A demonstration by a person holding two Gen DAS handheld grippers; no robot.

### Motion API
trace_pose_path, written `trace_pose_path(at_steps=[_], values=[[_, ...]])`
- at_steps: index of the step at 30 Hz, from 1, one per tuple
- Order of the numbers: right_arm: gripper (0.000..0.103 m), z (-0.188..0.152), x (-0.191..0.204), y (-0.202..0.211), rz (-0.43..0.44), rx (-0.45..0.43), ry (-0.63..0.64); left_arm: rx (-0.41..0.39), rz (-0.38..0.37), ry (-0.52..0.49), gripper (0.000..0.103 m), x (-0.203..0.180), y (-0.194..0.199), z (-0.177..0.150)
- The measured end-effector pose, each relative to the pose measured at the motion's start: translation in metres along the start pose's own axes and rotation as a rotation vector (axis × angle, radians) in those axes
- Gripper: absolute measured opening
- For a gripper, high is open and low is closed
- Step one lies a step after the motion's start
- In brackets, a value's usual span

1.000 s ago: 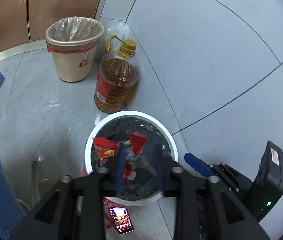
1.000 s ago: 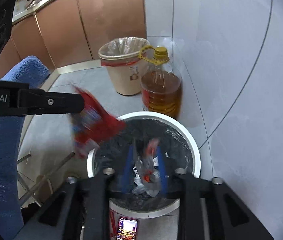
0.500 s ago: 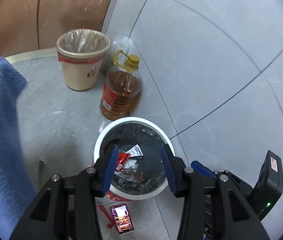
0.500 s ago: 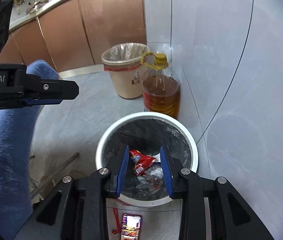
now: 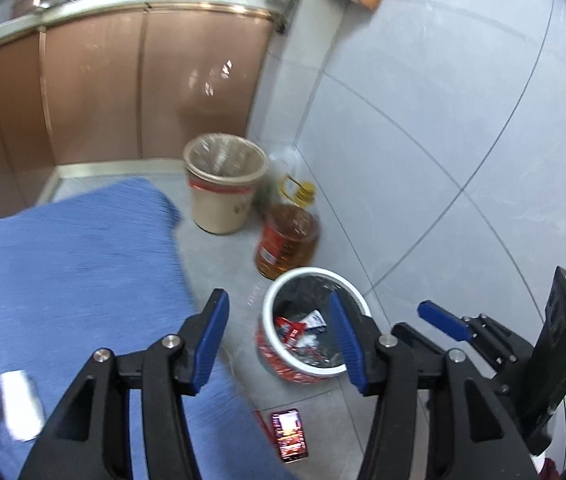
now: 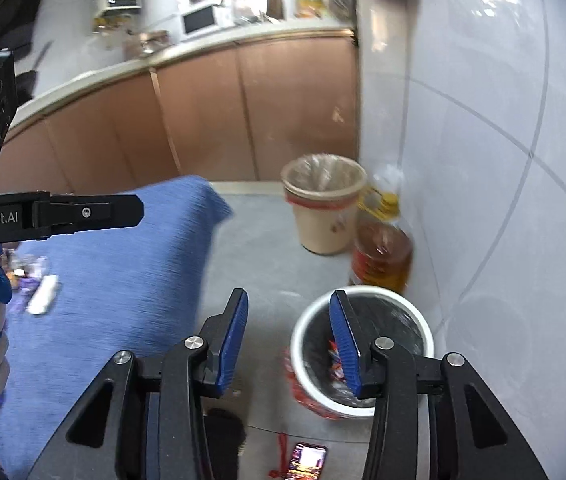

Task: Collect trash
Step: 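Move both open grippers back over the table toward the snack bag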

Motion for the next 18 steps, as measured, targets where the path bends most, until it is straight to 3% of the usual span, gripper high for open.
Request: trace_pose_path(at_steps=[7,18], values=[[0.046,0.006,0.064,0.042,0.064,-0.052,0.100,-0.097,0.102,0.062,0.058,0.061,0.082,-0.038],[0.049,0.005,0.138,0.066,0.149,-0.078,0.203,-0.162,0.248,0.224,0.064,0.172,0.167,-0.105]])
Point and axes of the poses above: each gripper's, at about its wrist camera, not at the fingertips, and y roughly against the way its jaws point, x to its left, z to its top, the point moved 5 cm from there along -y, roughly the way its jaws point, and after that the axes turned 12 degrees about x, right-handed, at the moved point
